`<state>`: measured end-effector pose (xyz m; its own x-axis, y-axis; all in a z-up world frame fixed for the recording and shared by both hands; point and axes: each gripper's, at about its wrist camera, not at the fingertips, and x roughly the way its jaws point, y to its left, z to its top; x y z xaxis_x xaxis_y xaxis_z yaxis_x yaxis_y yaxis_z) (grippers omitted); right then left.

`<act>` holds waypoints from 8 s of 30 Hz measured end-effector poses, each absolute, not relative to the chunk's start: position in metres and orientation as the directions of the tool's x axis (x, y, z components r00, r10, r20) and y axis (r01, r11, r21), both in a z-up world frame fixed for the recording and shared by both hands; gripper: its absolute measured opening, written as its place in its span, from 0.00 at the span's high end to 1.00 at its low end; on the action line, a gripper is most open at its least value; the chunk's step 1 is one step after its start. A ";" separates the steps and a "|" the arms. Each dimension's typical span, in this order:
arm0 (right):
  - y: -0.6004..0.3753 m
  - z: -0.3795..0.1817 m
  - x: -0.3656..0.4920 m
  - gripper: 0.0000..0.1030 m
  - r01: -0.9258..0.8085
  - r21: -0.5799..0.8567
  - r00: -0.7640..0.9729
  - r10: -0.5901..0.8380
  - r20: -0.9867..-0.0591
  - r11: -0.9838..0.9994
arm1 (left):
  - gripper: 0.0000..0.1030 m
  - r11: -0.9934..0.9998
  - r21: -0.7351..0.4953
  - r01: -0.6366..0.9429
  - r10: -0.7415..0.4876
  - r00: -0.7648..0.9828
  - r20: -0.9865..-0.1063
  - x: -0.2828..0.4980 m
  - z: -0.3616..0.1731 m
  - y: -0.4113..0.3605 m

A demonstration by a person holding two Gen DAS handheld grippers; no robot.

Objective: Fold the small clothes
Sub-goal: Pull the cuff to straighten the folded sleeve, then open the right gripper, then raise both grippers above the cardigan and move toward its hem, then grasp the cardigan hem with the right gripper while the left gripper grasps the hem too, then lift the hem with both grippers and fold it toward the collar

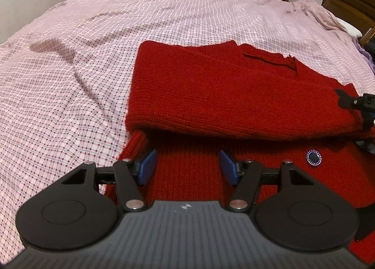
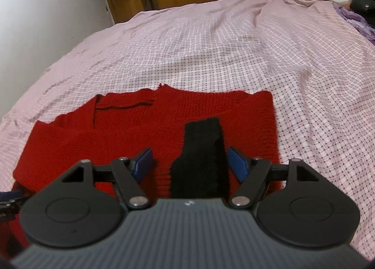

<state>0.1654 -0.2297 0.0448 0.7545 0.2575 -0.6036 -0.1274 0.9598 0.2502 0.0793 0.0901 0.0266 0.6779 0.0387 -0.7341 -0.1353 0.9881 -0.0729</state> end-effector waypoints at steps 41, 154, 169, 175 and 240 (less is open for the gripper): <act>-0.244 0.066 0.166 0.69 -0.021 0.234 0.833 0.146 -0.533 0.972 | 0.33 0.999 -0.012 -0.041 0.022 0.750 -0.662 0.066 0.063 0.079; -0.162 0.039 -0.109 0.26 -0.340 -0.213 0.782 0.150 -0.604 0.916 | 0.19 0.920 0.255 0.298 -0.006 0.661 -0.750 -0.136 0.010 -0.004; -0.208 0.029 -0.097 0.26 -0.259 -0.142 0.768 0.115 -0.630 0.955 | 0.19 0.929 0.320 0.187 0.088 0.726 -0.682 -0.122 0.017 0.021; -0.209 0.021 -0.088 0.27 -0.265 -0.120 0.745 0.124 -0.655 0.957 | 0.19 0.931 0.323 0.171 0.082 0.764 -0.640 -0.122 0.029 0.021; -0.182 0.099 0.103 0.91 -0.088 -0.134 0.952 0.044 -0.302 0.987 | 0.89 0.946 0.324 -0.002 0.113 0.940 -0.323 0.101 0.110 0.008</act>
